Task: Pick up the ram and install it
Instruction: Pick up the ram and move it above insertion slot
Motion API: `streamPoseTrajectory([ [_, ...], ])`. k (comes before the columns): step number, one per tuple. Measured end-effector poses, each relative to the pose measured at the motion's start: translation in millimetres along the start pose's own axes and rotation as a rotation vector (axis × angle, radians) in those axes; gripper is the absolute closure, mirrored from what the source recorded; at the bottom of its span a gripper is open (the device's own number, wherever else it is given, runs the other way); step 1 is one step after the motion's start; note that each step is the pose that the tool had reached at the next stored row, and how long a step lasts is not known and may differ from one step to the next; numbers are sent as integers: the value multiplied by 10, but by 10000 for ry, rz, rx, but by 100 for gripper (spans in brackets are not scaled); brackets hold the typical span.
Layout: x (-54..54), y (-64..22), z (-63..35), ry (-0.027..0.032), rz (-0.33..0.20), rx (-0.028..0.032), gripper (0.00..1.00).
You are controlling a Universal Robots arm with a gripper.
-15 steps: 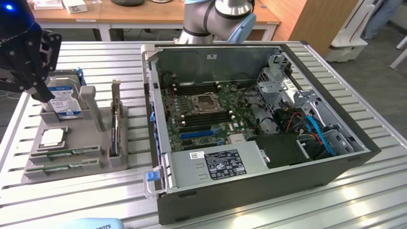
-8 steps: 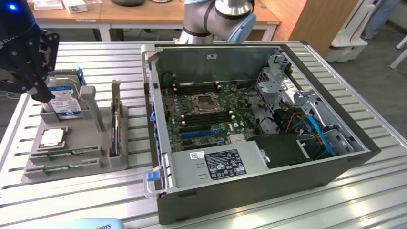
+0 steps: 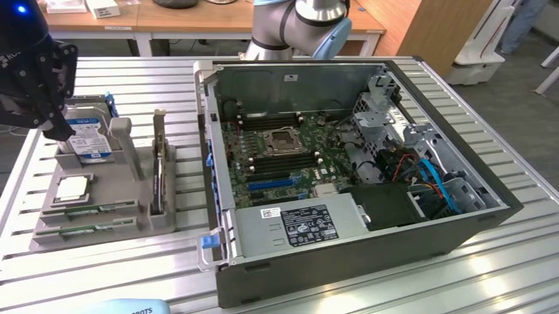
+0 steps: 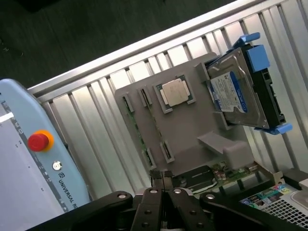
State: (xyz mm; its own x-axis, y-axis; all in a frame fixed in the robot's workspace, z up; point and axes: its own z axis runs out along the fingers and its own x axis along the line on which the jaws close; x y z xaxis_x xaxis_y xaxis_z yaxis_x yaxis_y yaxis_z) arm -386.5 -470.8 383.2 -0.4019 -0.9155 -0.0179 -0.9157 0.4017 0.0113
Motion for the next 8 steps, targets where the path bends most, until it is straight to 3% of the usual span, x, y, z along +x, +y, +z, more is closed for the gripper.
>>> streamPoseTrajectory([
  [8, -5, 1, 11, 15, -975, -15, 90],
])
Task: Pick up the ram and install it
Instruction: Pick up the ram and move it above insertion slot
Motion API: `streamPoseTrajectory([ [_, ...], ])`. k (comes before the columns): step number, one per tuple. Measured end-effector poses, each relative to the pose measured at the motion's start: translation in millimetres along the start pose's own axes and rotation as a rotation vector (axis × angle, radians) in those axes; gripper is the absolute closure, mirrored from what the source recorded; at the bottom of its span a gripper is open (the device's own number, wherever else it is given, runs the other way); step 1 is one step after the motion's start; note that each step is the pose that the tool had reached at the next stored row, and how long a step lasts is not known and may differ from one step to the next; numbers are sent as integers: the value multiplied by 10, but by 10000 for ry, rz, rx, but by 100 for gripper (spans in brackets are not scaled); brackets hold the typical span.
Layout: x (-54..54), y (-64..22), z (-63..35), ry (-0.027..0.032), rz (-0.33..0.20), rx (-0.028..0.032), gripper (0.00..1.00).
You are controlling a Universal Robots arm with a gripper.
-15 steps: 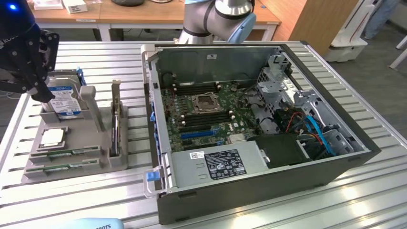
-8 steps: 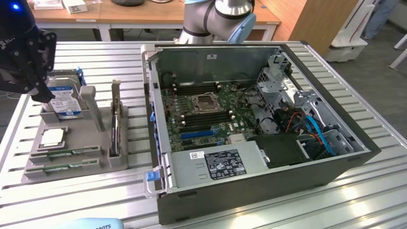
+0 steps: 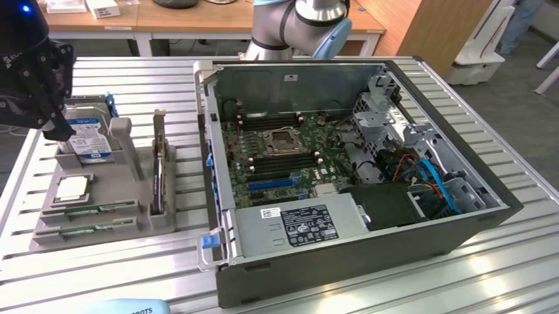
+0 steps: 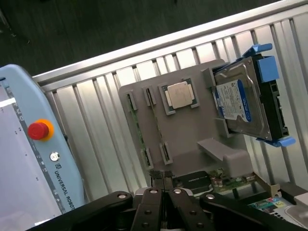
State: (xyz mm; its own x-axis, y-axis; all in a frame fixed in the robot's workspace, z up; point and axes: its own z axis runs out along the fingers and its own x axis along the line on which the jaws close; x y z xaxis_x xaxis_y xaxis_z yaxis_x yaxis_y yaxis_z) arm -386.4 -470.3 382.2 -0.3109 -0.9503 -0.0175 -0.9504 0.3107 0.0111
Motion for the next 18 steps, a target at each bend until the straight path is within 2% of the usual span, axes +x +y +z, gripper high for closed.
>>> streamPoseTrajectory([
  [8, -17, 6, 8, 25, -798, -8, 90],
  [15, -18, 6, 11, 31, -1311, -17, 90],
  [18, -18, 6, 11, 32, -1349, -18, 90],
])
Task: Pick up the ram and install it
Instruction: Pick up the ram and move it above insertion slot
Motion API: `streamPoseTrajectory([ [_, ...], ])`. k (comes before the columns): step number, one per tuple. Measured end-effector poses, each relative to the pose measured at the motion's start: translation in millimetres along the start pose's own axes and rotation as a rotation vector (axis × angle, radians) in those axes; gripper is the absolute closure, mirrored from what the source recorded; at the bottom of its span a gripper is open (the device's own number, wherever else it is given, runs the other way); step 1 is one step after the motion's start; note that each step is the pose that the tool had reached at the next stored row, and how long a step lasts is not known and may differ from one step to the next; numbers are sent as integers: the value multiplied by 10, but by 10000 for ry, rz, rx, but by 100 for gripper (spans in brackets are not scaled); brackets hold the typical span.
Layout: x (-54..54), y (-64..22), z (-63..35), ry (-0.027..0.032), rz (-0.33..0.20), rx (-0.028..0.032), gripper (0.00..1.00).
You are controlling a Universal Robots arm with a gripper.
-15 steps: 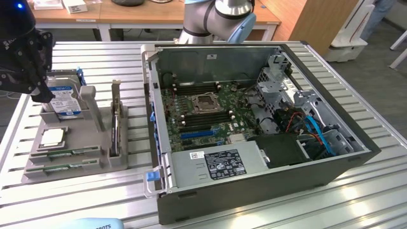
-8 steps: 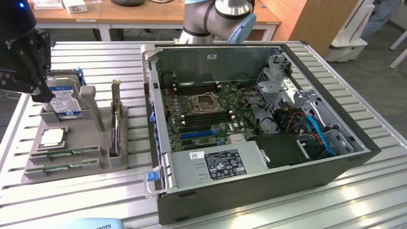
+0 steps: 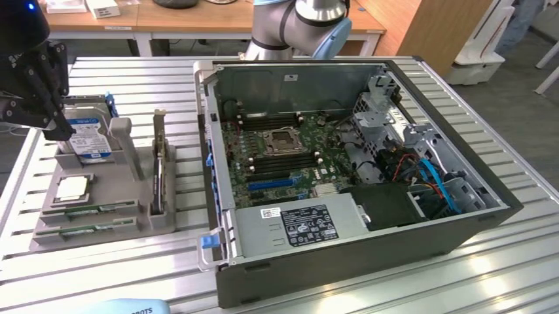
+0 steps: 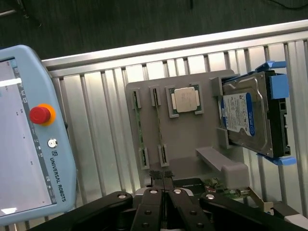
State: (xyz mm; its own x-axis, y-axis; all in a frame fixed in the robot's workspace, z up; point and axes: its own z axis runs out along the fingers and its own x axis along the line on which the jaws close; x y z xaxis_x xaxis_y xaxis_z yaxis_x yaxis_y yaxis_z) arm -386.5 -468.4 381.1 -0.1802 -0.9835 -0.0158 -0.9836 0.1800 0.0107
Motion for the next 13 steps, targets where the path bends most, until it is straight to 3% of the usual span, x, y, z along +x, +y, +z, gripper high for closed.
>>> streamPoseTrajectory([
  [13, 0, 0, 0, 0, 0, 0, 89],
])
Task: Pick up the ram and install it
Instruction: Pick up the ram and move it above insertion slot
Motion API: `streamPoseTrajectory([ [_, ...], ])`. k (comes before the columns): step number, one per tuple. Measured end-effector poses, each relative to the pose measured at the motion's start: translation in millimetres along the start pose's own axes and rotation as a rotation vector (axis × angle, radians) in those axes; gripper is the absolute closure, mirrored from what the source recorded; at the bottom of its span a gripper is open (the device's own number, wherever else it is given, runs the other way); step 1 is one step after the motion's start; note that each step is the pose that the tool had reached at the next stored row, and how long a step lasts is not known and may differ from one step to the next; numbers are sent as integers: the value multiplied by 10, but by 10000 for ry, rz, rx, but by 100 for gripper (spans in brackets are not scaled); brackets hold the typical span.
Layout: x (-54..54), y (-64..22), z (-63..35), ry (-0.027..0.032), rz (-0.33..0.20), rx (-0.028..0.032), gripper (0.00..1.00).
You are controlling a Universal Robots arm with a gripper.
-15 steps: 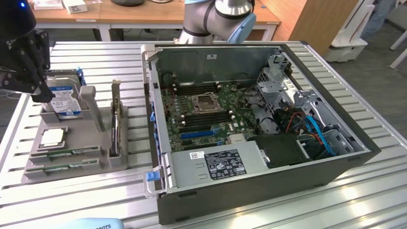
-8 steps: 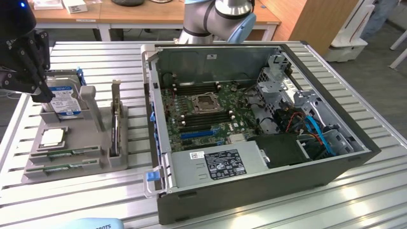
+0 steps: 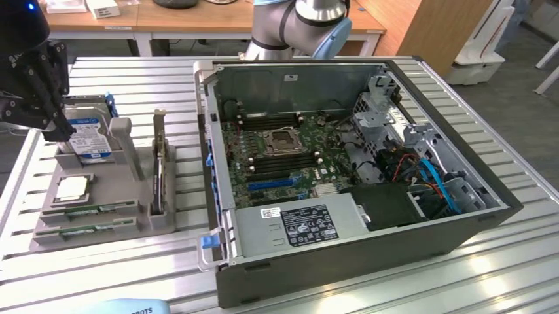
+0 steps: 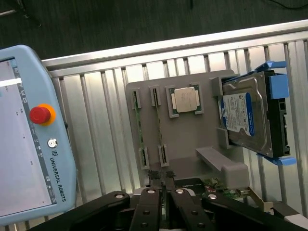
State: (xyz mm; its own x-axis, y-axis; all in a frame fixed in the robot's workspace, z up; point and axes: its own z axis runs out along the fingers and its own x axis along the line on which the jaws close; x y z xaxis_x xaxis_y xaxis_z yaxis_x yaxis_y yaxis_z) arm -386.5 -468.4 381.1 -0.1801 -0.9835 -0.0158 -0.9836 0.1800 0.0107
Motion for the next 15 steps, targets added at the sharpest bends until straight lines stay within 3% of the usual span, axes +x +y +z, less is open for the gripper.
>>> streamPoseTrajectory([
  [5, 0, 0, 0, 0, 0, 0, 65],
  [15, 0, 0, 1, 1, -230, -3, 65],
])
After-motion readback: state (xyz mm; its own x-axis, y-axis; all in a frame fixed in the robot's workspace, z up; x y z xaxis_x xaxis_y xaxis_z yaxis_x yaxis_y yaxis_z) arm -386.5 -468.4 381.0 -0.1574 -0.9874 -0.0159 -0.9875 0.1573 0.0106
